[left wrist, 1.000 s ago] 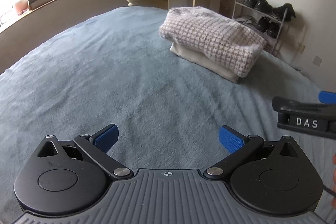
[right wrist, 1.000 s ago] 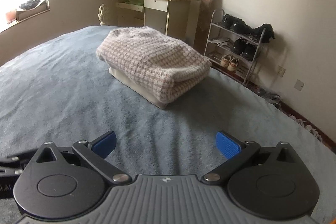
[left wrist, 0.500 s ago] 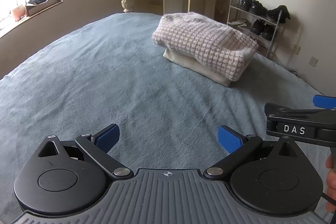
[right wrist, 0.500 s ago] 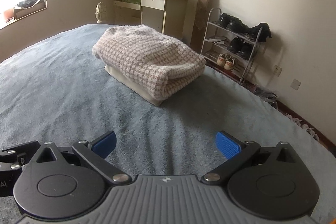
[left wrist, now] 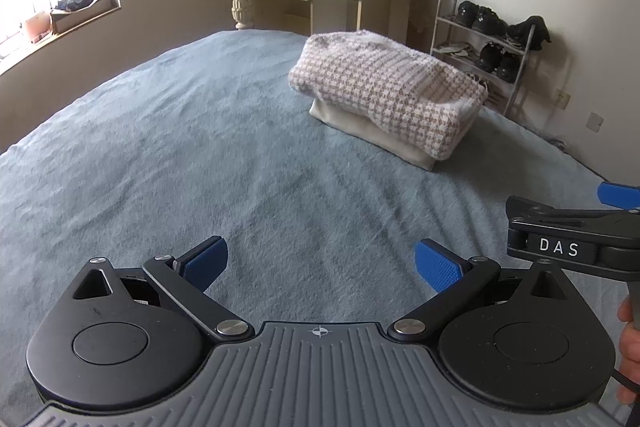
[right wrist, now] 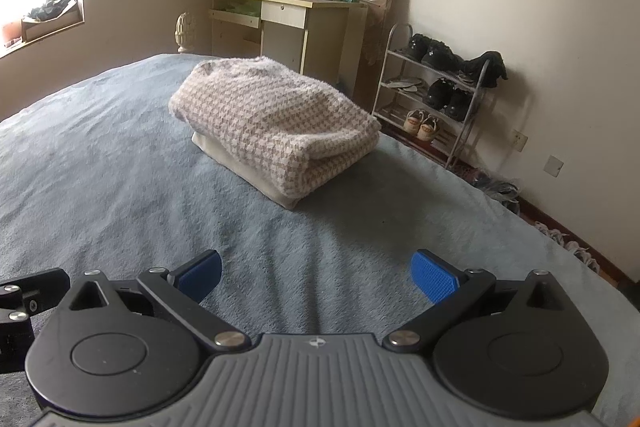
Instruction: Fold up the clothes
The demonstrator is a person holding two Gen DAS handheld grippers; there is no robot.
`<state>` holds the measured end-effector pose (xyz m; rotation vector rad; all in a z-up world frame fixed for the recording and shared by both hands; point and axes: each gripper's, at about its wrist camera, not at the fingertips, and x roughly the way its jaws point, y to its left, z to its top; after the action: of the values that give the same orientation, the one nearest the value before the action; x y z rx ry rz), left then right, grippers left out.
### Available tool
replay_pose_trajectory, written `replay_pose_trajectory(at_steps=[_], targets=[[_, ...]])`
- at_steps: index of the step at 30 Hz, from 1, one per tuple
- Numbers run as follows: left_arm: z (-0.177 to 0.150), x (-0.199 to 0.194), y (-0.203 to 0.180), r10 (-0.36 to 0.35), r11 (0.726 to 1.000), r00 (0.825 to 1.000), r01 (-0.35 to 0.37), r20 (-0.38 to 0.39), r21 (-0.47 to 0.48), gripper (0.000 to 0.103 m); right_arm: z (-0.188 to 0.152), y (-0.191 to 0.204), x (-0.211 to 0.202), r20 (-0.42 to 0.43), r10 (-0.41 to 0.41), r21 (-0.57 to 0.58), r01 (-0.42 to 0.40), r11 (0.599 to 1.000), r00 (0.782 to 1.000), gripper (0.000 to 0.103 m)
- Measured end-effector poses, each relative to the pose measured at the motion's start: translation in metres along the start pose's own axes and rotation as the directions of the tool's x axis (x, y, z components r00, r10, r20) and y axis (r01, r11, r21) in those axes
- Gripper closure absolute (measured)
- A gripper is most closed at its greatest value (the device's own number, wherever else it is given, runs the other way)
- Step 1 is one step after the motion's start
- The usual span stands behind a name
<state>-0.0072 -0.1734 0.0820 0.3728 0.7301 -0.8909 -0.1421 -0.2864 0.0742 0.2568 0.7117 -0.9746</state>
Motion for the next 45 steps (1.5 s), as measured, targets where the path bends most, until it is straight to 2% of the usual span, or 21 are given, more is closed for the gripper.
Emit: replay_pose_trajectory(at_steps=[45], targets=[[-0.0036,-0.0086,-0.0083,0.017,1.000,1.000,-0.017,-0.011,0.019,0.002,-0.0024,-0.0080,-0.0078,0.011,0.012,0.021,-0.012,1.000,1.000,0.000]])
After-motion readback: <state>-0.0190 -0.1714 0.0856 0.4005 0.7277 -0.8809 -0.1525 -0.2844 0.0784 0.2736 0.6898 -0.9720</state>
